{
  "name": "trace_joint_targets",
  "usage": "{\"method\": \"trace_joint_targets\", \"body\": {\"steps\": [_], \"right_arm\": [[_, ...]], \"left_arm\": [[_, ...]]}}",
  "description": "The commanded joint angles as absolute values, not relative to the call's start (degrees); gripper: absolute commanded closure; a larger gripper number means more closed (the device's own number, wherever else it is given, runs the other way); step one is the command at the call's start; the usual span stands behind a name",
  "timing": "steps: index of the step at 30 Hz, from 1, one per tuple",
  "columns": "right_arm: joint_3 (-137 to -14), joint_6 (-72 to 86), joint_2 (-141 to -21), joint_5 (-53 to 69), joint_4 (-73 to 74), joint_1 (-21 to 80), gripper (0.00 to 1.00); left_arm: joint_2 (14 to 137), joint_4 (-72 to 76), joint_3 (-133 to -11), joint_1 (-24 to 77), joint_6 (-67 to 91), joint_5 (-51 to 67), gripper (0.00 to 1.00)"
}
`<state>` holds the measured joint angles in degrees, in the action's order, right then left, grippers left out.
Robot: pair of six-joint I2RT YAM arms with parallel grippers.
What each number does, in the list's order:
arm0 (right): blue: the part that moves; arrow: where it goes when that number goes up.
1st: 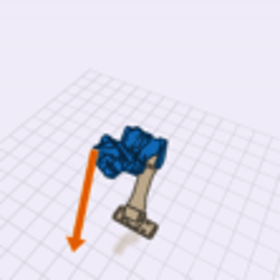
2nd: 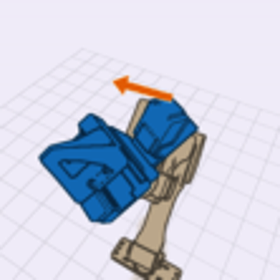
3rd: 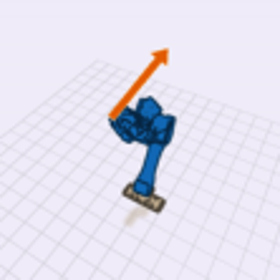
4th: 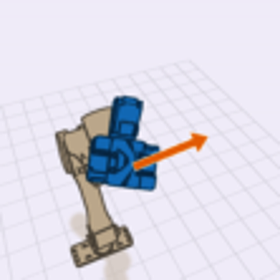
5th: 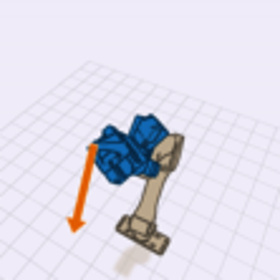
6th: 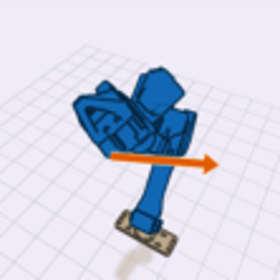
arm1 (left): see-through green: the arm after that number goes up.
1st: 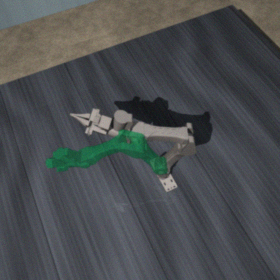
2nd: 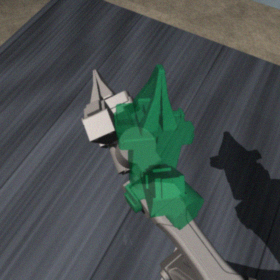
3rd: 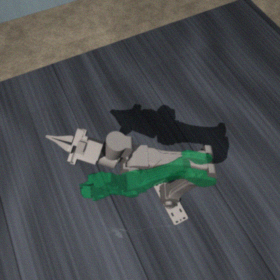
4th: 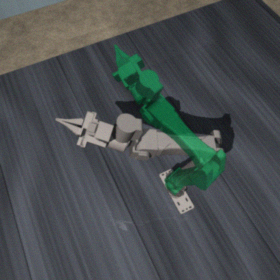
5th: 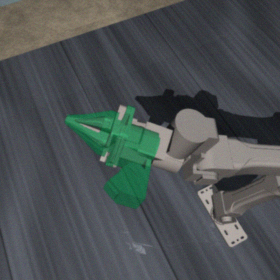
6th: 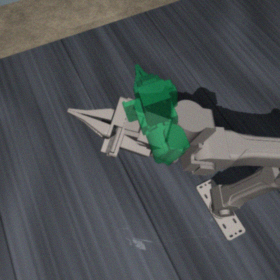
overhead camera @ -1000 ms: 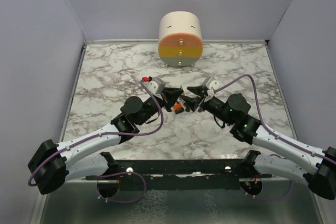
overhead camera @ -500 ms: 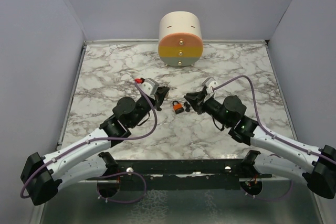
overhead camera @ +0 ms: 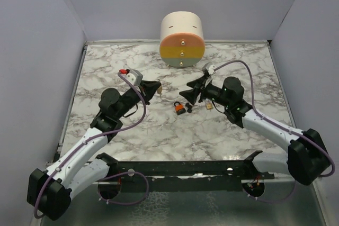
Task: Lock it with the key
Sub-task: Lock the lock.
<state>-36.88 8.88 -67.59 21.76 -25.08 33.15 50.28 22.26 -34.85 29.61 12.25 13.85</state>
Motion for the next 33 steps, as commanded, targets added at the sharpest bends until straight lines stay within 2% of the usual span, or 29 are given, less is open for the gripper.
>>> {"method": "trace_joint_targets", "body": {"steps": [1,10,13,23,33], "right_arm": [[-42.6,13.2,-73.6,35.4,-29.3,33.2,0.39],[-40.2,18.5,-76.3,48.4,-41.6,33.2,0.42],[-38.9,21.8,-78.4,53.2,-49.1,33.2,0.47],[-34.8,26.2,-81.8,56.7,-62.5,33.3,0.5],[-34.9,23.7,-78.9,54.1,-62.0,33.8,0.48]], "left_arm": [[50.2,28.5,-34.3,28.9,15.5,29.0,1.0],[46.5,30.2,-32.0,28.5,12.6,34.6,1.0],[45.9,32.5,-31.1,28.3,13.0,35.5,1.0],[45.3,34.8,-31.6,28.1,16.0,36.4,1.0],[45.5,40.9,-32.0,28.1,24.7,42.0,1.0]]}}
